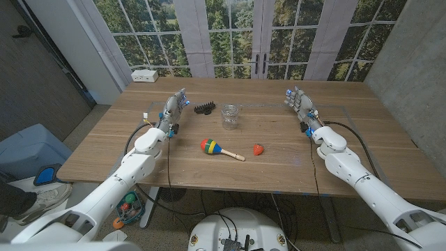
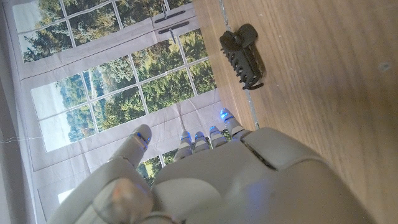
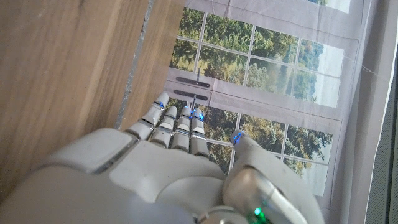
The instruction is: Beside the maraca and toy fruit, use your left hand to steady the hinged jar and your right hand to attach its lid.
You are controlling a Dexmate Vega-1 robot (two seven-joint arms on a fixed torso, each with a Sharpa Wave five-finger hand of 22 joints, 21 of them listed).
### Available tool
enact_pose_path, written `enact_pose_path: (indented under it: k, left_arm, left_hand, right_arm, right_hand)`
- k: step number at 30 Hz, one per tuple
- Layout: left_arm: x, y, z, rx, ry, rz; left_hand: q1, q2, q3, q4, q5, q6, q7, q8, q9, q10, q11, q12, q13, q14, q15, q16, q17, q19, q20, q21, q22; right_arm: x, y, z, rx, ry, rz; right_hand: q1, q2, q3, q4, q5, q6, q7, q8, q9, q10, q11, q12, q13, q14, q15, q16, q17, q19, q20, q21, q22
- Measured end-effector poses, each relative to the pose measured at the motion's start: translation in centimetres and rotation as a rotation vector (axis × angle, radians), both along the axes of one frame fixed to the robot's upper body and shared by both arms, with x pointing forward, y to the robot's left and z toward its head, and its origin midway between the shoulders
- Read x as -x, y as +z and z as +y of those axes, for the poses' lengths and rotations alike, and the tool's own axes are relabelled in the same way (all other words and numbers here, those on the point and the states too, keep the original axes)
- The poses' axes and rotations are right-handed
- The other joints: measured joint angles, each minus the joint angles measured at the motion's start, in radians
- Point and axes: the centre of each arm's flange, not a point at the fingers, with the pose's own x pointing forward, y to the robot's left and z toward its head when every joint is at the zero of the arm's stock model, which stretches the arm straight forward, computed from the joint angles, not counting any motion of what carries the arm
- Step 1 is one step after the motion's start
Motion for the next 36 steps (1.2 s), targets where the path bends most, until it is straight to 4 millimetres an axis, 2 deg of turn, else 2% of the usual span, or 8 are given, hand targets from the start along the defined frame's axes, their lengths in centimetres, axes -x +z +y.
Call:
enact_pose_path:
  k: [5, 6, 12, 14, 17, 20, 23, 36]
  left_arm:
    - [0.4, 0.1, 0.1, -0.017, 0.042, -0.005]
    - [0.3, 0.1, 0.1, -0.019, 0.052, -0.004]
    - [0.6, 0.2, -0.2, -0.041, 0.081, -0.013]
    - [0.7, 0.2, -0.4, -0.057, 0.096, -0.019]
    - [0.8, 0.3, -0.6, -0.080, 0.120, -0.030]
    - [0.9, 0.6, -0.7, -0.105, 0.141, -0.044]
    - [1.0, 0.9, -0.9, -0.136, 0.166, -0.063]
    - [1.5, 2.5, -1.7, -0.274, 0.246, -0.135]
  left_hand:
    - [0.004, 0.004, 0.005, -0.003, 0.000, 0.004, -0.004, 0.004, 0.000, 0.000, 0.000, 0.000, 0.000, 0.000, 0.000, 0.000, -0.003, 0.000, 0.000, 0.000, 0.000]
    - [0.004, 0.004, 0.006, -0.003, 0.000, 0.004, -0.004, 0.004, 0.000, 0.002, -0.002, 0.000, 0.000, 0.002, 0.002, 0.000, -0.003, 0.000, 0.000, 0.000, 0.000]
    - [0.008, 0.008, 0.003, -0.021, 0.000, 0.016, -0.009, 0.004, 0.000, 0.012, -0.011, 0.001, 0.000, 0.017, 0.002, 0.000, -0.008, 0.014, -0.002, -0.005, 0.000]
    - [0.008, 0.008, 0.003, -0.032, 0.000, 0.025, -0.007, 0.008, 0.000, 0.022, -0.011, 0.008, 0.000, 0.026, 0.001, 0.000, -0.007, 0.029, -0.001, -0.005, 0.000]
    - [0.018, 0.006, -0.005, -0.060, 0.000, 0.047, -0.007, 0.008, 0.000, 0.050, -0.016, 0.008, 0.000, 0.053, 0.002, 0.008, -0.009, 0.064, -0.001, -0.010, 0.000]
    - [0.026, 0.013, -0.009, -0.084, -0.005, 0.067, -0.001, 0.008, 0.000, 0.072, -0.013, 0.015, 0.000, 0.073, 0.003, 0.008, -0.012, 0.093, 0.001, -0.016, 0.000]
    - [0.026, 0.013, -0.010, -0.096, -0.009, 0.082, -0.003, 0.015, 0.000, 0.090, -0.014, 0.015, 0.000, 0.087, 0.003, 0.008, -0.010, 0.106, 0.005, -0.020, 0.000]
    - [0.038, 0.020, -0.013, -0.118, -0.009, 0.119, -0.008, 0.019, 0.000, 0.113, -0.023, 0.015, 0.005, 0.108, 0.001, 0.008, -0.009, 0.131, 0.006, -0.023, 0.005]
  right_arm:
    - [0.2, -0.6, -0.7, -0.026, -0.007, 0.005]
    - [0.2, -0.8, -0.9, -0.028, -0.010, 0.008]
    - [0.3, -1.3, -1.7, -0.054, -0.025, 0.004]
    - [0.3, -1.4, -1.8, -0.059, -0.029, 0.006]
    - [0.3, -1.7, -2.0, -0.066, -0.036, 0.007]
    - [0.4, -2.0, -2.2, -0.072, -0.044, 0.010]
    - [0.5, -2.3, -2.3, -0.077, -0.052, 0.014]
    - [0.9, -3.3, -2.4, -0.094, -0.072, 0.020]
  right_hand:
    - [0.000, -0.001, 0.000, 0.000, 0.000, 0.000, 0.000, 0.004, 0.000, 0.000, 0.000, 0.000, -0.002, 0.004, 0.004, 0.000, -0.001, 0.004, 0.004, 0.000, 0.000]
    - [0.010, -0.011, 0.000, 0.000, 0.000, 0.000, 0.000, 0.004, 0.000, 0.000, 0.000, 0.000, -0.003, 0.004, 0.004, 0.000, -0.002, 0.004, 0.004, 0.000, 0.000]
    - [0.010, -0.011, 0.006, -0.005, 0.000, 0.004, 0.004, 0.004, 0.000, 0.003, 0.003, 0.004, -0.003, 0.004, 0.004, 0.000, -0.008, 0.003, 0.004, 0.000, 0.000]
    - [0.010, -0.011, 0.010, -0.001, 0.000, 0.005, 0.005, 0.004, 0.000, 0.005, 0.005, 0.004, -0.007, 0.004, 0.004, 0.002, -0.008, 0.003, 0.004, 0.000, 0.000]
    - [0.002, -0.003, 0.017, -0.008, 0.000, 0.007, 0.007, 0.004, 0.000, 0.005, 0.006, 0.005, -0.007, 0.015, 0.000, 0.004, -0.015, 0.009, -0.002, -0.004, 0.000]
    - [0.002, -0.003, 0.021, -0.013, 0.000, 0.012, 0.012, 0.004, 0.000, 0.011, 0.011, 0.007, -0.012, 0.018, 0.004, 0.004, -0.021, 0.016, 0.005, -0.008, 0.000]
    - [0.002, -0.003, 0.023, -0.015, 0.000, 0.012, 0.012, 0.004, 0.000, 0.019, 0.009, 0.011, -0.012, 0.022, 0.000, 0.004, -0.022, 0.020, 0.002, -0.008, 0.000]
    - [0.002, -0.003, 0.033, -0.025, -0.008, 0.020, 0.020, 0.011, 0.000, 0.024, 0.013, 0.011, -0.021, 0.031, 0.002, 0.013, -0.026, 0.036, 0.000, -0.016, 0.000]
